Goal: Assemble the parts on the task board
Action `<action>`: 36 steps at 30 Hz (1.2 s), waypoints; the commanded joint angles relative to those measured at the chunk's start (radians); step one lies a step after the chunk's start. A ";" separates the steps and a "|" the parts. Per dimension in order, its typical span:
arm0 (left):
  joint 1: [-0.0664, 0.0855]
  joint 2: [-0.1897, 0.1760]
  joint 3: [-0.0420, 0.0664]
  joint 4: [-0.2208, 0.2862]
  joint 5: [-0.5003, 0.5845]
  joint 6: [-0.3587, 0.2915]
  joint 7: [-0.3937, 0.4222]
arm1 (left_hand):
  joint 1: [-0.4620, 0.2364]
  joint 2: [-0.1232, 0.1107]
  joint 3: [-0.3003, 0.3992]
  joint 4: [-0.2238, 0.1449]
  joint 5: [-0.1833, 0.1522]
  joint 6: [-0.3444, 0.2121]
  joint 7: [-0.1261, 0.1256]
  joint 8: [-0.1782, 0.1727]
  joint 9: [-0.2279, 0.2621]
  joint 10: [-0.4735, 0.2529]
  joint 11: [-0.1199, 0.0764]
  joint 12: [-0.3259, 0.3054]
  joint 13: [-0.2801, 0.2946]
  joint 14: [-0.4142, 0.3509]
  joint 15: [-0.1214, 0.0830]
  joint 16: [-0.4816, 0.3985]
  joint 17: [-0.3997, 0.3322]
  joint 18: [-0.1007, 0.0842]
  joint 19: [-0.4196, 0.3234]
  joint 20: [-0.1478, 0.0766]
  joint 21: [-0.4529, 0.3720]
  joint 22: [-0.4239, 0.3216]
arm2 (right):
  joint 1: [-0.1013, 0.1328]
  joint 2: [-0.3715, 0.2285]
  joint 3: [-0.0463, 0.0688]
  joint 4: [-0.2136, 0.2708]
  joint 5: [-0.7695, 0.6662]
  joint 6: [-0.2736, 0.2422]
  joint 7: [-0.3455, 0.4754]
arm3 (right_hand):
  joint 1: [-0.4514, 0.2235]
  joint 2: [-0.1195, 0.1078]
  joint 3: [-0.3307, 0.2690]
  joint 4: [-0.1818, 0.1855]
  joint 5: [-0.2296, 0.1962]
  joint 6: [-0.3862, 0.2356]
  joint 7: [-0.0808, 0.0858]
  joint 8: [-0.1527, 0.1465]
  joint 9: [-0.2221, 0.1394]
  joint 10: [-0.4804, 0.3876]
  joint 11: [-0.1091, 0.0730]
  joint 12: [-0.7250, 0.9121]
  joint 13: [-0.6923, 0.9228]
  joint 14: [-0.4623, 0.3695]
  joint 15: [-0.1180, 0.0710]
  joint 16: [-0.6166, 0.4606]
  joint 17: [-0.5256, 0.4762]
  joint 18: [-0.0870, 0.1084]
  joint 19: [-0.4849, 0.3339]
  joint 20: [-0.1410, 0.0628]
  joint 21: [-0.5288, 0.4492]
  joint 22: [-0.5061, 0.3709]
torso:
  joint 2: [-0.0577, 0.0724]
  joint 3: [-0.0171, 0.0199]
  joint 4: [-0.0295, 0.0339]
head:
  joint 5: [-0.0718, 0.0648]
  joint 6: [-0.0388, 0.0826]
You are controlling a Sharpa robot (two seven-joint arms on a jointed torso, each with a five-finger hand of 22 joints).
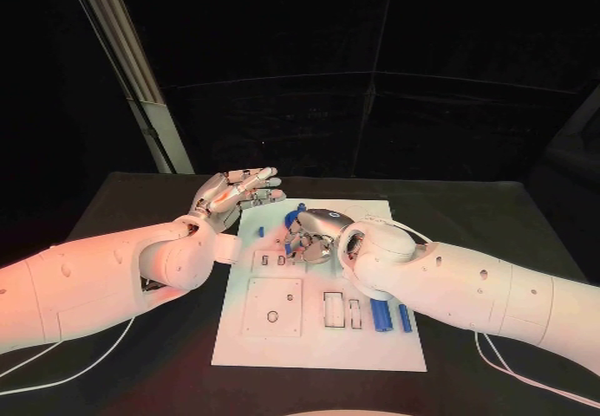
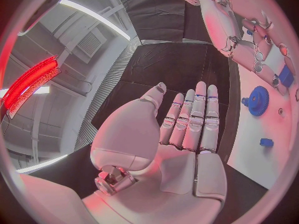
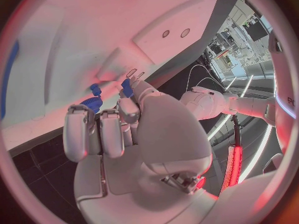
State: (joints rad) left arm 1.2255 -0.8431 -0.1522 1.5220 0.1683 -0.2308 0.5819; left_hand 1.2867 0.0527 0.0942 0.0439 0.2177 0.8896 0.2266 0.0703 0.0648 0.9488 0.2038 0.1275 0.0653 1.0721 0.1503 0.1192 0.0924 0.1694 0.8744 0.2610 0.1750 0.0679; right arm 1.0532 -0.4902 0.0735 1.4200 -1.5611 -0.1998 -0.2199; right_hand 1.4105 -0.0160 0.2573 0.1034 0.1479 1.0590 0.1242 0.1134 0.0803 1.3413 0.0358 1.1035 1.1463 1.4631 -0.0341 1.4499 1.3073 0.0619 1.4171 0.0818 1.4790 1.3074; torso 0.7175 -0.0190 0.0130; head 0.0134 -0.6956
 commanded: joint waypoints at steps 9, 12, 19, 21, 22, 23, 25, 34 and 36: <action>0.002 0.002 0.001 0.000 0.002 0.005 0.013 | 0.006 0.004 0.006 0.000 0.005 -0.009 0.033 -0.001 0.000 -0.004 -0.001 -0.002 -0.001 -0.005 0.004 -0.004 -0.001 0.015 0.002 0.005 -0.005 -0.001 | 0.000 0.007 -0.001 -0.014 -0.012 0.064 0.020 | -0.009 -0.002 0.005 -0.001 0.000 0.011 -0.002 0.002 0.002 -0.011 0.000 -0.010 -0.006 0.064 0.000 -0.006 0.057 -0.008 -0.006 -0.004 0.000 0.024 | 0.000 -0.0004 -0.0010 | 0.005 -0.006; 0.002 0.002 0.001 0.001 0.002 0.005 0.013 | 0.006 0.004 0.006 0.000 0.005 -0.009 0.033 -0.001 0.000 -0.004 -0.001 -0.002 -0.001 -0.005 0.004 -0.004 -0.001 0.015 0.002 0.005 -0.005 -0.001 | -0.001 0.009 -0.001 -0.016 -0.010 0.074 0.026 | -0.010 -0.002 0.005 -0.001 0.000 0.011 -0.002 0.002 0.002 -0.011 0.000 -0.011 -0.007 0.064 0.000 -0.006 0.057 -0.009 -0.006 -0.004 0.000 0.025 | 0.000 -0.0005 -0.0006 | 0.005 -0.007; 0.002 0.002 0.001 0.000 0.002 0.006 0.013 | 0.005 0.003 0.008 -0.002 0.005 -0.008 0.033 0.000 0.000 -0.003 -0.001 -0.002 -0.001 -0.003 0.003 -0.004 -0.001 0.015 0.003 0.005 -0.006 -0.001 | -0.001 0.011 -0.001 -0.021 -0.009 0.086 0.032 | -0.011 -0.004 0.005 -0.001 0.000 0.011 -0.001 0.002 0.002 -0.012 0.000 -0.011 -0.007 0.064 0.000 -0.007 0.057 -0.009 -0.006 -0.004 0.000 0.025 | -0.001 -0.0007 -0.0015 | 0.005 -0.009; 0.002 0.002 0.001 0.000 0.002 0.006 0.012 | 0.005 0.003 0.008 -0.002 0.005 -0.008 0.033 0.000 0.000 -0.003 -0.001 -0.002 -0.001 -0.003 0.003 -0.004 -0.001 0.015 0.003 0.005 -0.006 -0.001 | -0.001 0.011 -0.001 -0.022 -0.009 0.089 0.034 | -0.011 -0.004 0.005 -0.001 0.000 0.011 -0.001 0.002 0.002 -0.012 0.000 -0.011 -0.007 0.064 0.000 -0.007 0.057 -0.009 -0.006 -0.004 0.000 0.025 | -0.001 -0.0004 -0.0017 | 0.006 -0.010; 0.002 0.003 0.001 0.000 0.002 0.006 0.012 | 0.005 0.003 0.008 -0.002 0.005 -0.008 0.033 0.000 0.000 -0.003 -0.001 -0.002 -0.001 -0.003 0.003 -0.004 -0.001 0.015 0.003 0.005 -0.006 -0.001 | -0.001 0.011 -0.002 -0.022 -0.009 0.091 0.034 | -0.012 -0.005 0.005 -0.001 0.000 0.011 -0.001 0.001 0.002 -0.012 0.000 -0.012 -0.007 0.064 0.000 -0.007 0.057 -0.008 -0.006 -0.004 -0.001 0.024 | -0.001 -0.0003 -0.0019 | 0.006 -0.011; 0.002 0.003 0.001 0.000 0.002 0.006 0.012 | 0.005 0.003 0.008 -0.002 0.005 -0.008 0.033 0.000 0.000 -0.003 -0.001 -0.002 -0.001 -0.003 0.003 -0.004 -0.001 0.015 0.003 0.005 -0.006 -0.001 | -0.002 0.011 -0.002 -0.022 -0.009 0.093 0.035 | -0.012 -0.005 0.005 -0.001 0.000 0.011 -0.001 0.001 0.002 -0.012 0.000 -0.012 -0.007 0.064 0.000 -0.007 0.057 -0.008 -0.006 -0.004 -0.001 0.024 | 0.000 -0.0004 -0.0019 | 0.006 -0.011; 0.002 0.003 0.001 -0.001 0.002 0.006 0.012 | 0.005 0.003 0.008 -0.002 0.005 -0.008 0.033 0.000 0.000 -0.003 -0.001 -0.002 -0.001 -0.003 0.003 -0.004 -0.001 0.015 0.003 0.005 -0.006 -0.001 | -0.002 0.012 -0.002 -0.022 -0.009 0.096 0.036 | -0.013 -0.007 0.005 -0.001 -0.001 0.011 -0.001 0.001 0.001 -0.012 0.000 -0.012 -0.008 0.064 0.000 -0.007 0.057 -0.008 -0.006 -0.004 -0.001 0.024 | 0.000 -0.0002 -0.0019 | 0.005 -0.012; 0.002 0.004 0.001 -0.003 0.002 0.007 0.011 | 0.005 0.003 0.008 -0.002 0.005 -0.008 0.033 0.000 0.000 -0.003 -0.001 -0.002 -0.001 -0.003 0.003 -0.004 -0.001 0.015 0.003 0.005 -0.006 -0.001 | -0.003 0.009 -0.003 -0.020 -0.011 0.113 0.026 | -0.023 -0.024 0.010 -0.005 0.004 -0.006 0.006 -0.013 -0.004 -0.029 0.005 -0.039 -0.029 0.063 0.003 -0.009 0.055 -0.008 -0.008 -0.001 -0.002 0.021 | -0.001 -0.0005 -0.0007 | 0.005 -0.014; 0.002 0.004 0.001 -0.003 0.002 0.007 0.011 | 0.005 0.003 0.008 -0.002 0.005 -0.008 0.033 0.000 0.000 -0.003 -0.001 -0.002 -0.001 -0.003 0.003 -0.004 -0.001 0.015 0.003 0.005 -0.006 -0.001 | -0.003 0.008 -0.003 -0.019 -0.015 0.117 0.023 | -0.025 -0.027 0.011 -0.006 0.006 -0.009 0.007 -0.015 -0.005 -0.032 0.006 -0.045 -0.035 0.063 0.004 -0.010 0.053 -0.008 -0.008 -0.001 -0.003 0.021 | -0.001 -0.0006 -0.0012 | 0.005 -0.015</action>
State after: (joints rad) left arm 1.2255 -0.8402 -0.1522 1.5184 0.1697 -0.2306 0.5818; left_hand 1.2867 0.0527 0.0969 0.0412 0.2177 0.8896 0.2266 0.0703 0.0648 0.9488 0.2038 0.1275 0.0652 1.0721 0.1503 0.1192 0.0924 0.1695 0.8744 0.2610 0.1750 0.0679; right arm 1.0516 -0.4800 0.0733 1.4009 -1.5681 -0.1180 -0.1906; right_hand 1.3949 -0.0369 0.2612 0.0992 0.1483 1.0594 0.1289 0.1033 0.0787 1.3144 0.0411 1.0646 1.1159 1.4632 -0.0340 1.4462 1.3078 0.0620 1.4171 0.0819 1.4790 1.3073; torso 0.7168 -0.0192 0.0111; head 0.0183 -0.7099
